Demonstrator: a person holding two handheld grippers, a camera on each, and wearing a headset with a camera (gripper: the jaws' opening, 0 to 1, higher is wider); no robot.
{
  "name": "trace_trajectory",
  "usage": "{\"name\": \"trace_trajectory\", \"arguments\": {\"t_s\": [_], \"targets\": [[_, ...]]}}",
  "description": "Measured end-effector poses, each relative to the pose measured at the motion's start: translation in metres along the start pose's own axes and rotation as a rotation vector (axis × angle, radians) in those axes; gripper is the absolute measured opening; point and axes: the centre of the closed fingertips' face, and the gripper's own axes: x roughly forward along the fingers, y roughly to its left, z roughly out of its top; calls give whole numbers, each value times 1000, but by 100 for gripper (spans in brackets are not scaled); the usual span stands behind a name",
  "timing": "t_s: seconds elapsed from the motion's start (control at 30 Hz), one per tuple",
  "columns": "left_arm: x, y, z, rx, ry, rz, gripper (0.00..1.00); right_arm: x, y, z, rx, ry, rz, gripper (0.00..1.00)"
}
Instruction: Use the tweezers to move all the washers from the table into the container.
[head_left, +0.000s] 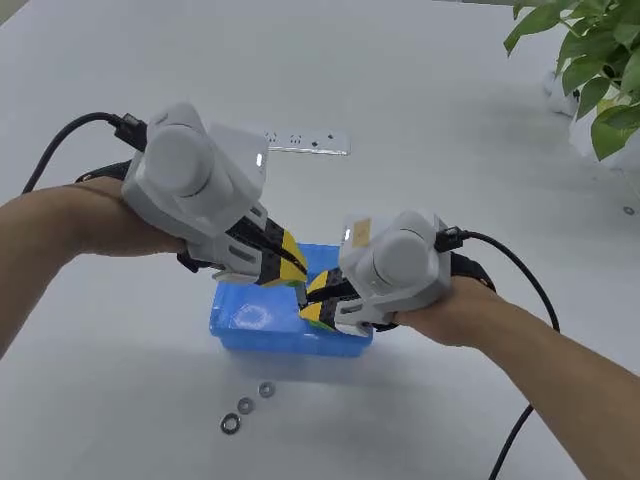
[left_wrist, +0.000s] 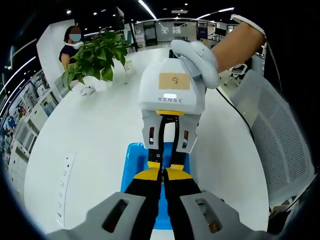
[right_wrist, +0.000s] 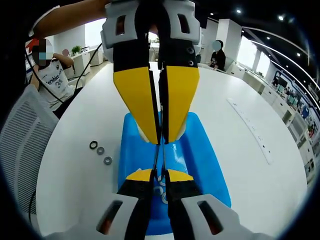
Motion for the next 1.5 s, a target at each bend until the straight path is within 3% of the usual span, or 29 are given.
{"name": "trace_trajectory", "arguments": {"t_s": [0.87, 1.5], "targets": [[-23, -10, 22, 41, -2, 33, 6, -22, 6, 23, -26, -26, -46, 11], [-47, -31, 40, 63, -2, 53, 6, -41, 24, 47, -50, -48, -77, 11]]}}
